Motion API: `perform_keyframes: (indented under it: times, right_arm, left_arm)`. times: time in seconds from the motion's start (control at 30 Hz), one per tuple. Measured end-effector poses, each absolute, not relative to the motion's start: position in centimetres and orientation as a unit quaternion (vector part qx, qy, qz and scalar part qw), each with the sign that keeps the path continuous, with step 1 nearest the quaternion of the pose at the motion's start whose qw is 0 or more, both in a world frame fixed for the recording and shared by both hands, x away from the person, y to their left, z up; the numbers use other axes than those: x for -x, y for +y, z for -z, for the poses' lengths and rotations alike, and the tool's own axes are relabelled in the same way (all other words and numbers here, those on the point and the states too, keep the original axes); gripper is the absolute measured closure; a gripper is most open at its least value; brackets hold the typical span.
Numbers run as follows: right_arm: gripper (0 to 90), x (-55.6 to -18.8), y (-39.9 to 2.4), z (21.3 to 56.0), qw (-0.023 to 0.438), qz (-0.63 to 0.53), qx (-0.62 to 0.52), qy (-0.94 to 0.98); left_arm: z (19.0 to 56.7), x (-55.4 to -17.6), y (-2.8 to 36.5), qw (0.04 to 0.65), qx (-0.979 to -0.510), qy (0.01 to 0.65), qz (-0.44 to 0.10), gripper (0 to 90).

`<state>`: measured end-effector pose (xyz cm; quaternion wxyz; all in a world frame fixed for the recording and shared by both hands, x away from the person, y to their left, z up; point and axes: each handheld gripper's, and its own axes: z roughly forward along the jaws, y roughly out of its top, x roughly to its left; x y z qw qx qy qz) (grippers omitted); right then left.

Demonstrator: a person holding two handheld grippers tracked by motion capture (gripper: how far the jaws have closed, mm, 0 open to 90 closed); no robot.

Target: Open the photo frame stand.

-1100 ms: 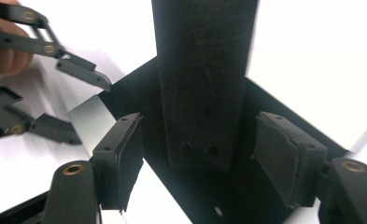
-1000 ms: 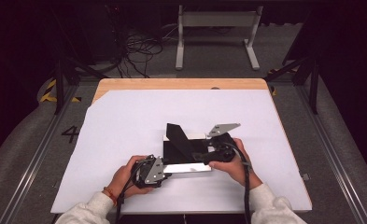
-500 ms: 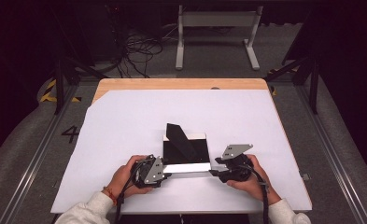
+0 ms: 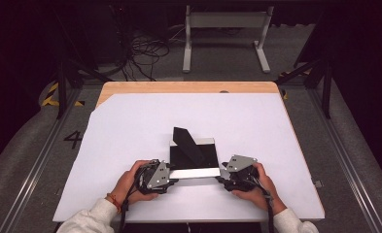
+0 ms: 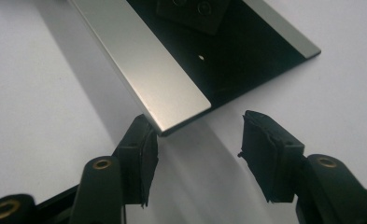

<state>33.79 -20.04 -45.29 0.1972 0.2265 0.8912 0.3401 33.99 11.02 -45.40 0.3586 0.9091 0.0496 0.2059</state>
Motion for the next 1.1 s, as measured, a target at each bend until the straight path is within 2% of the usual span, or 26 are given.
perform_keyframes:
  times: [0.07, 0.1, 0.2, 0.37, 0.67, 0.83, 1.1]
  right_arm:
    - [48.7, -33.8, -20.0, 45.3, 0.200, -0.344, -0.221, 0.891]
    - [52.8, -33.7, -19.8, 45.4, 0.204, -0.352, -0.214, 0.888]
    - [58.6, -33.5, -19.5, 45.3, 0.238, -0.350, -0.204, 0.883]
    - [58.0, -33.8, -19.9, 44.8, 0.242, -0.391, -0.224, 0.859]
    - [58.7, -34.2, -18.8, 43.6, 0.256, -0.410, -0.222, 0.847]
    - [61.4, -34.3, -18.7, 43.3, 0.262, -0.417, -0.219, 0.843]
    - [63.2, -34.6, -18.4, 42.9, 0.271, -0.422, -0.220, 0.837]
  left_arm:
    - [45.3, -34.2, 11.1, 0.366, -0.907, 0.049, -0.202, 49.8]
    - [45.1, -34.3, 11.3, 0.370, -0.906, 0.050, -0.199, 49.8]
    - [44.8, -34.7, 11.6, 0.384, -0.901, 0.063, -0.191, 50.2]
    - [44.1, -35.5, 12.0, 0.411, -0.891, 0.078, -0.177, 51.0]
    - [43.4, -36.1, 13.0, 0.428, -0.878, 0.107, -0.187, 52.9]
    - [43.2, -36.1, 13.3, 0.427, -0.874, 0.115, -0.200, 54.7]
    - [43.2, -36.3, 13.8, 0.414, -0.873, 0.130, -0.224, 62.5]
